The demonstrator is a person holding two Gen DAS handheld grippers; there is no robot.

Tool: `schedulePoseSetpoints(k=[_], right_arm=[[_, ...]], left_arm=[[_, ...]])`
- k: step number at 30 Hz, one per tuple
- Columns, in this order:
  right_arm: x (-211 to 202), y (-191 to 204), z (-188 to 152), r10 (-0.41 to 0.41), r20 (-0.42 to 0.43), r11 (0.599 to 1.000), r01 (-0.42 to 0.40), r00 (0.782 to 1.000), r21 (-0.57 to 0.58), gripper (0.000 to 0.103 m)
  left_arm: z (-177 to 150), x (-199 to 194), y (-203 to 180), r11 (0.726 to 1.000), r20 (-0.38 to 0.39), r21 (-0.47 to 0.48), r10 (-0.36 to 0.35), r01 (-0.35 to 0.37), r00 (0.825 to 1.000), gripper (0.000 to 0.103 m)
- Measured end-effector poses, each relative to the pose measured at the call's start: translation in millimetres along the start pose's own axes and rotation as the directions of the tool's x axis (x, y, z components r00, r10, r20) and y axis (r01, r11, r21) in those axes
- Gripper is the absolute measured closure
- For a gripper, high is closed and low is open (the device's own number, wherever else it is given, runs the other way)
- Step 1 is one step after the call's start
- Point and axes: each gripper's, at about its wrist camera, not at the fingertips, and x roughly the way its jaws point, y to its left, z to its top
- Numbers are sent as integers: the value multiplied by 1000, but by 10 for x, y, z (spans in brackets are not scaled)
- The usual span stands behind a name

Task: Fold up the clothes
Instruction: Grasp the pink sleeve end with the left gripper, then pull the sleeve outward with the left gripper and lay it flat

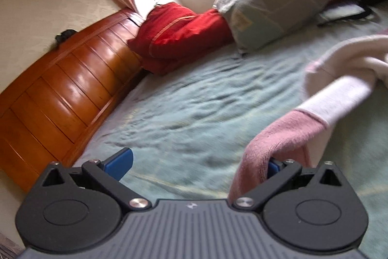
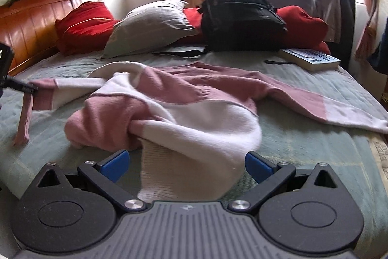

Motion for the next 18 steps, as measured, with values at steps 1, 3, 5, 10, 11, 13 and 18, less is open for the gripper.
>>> schedulePoseSetpoints(k=[1, 3, 5, 10, 11, 13, 18], right_arm=[[7, 23, 7, 2, 0, 1000, -2, 1000, -2, 0], [20, 50, 14, 0, -2, 1000, 0, 1000, -3, 0], [32, 62, 18, -6, -9, 1000, 6, 1000, -2, 0], [93, 54, 20, -36, -37, 999, 36, 999, 5, 0], [108, 50, 24, -42, -42, 999, 43, 998, 8, 0], [136, 51, 39, -55, -48, 998, 56, 997, 14, 0], [195, 73, 80, -76, -54, 997, 77, 996, 24, 0]], left_arm=[[32, 48, 49, 1000, 4, -6, 14, -14, 1000, 0], [103, 185, 148, 999, 3, -18, 40, -40, 999, 0], [168, 333, 248, 997, -3, -32, 64, -64, 998, 0], [251, 760, 481, 991, -42, -80, 103, -106, 994, 0], [256, 828, 505, 990, -47, -82, 108, -111, 993, 0], [262, 955, 553, 990, -59, -87, 103, -108, 993, 0], [309, 1116, 696, 987, -59, -112, 112, -118, 992, 0]])
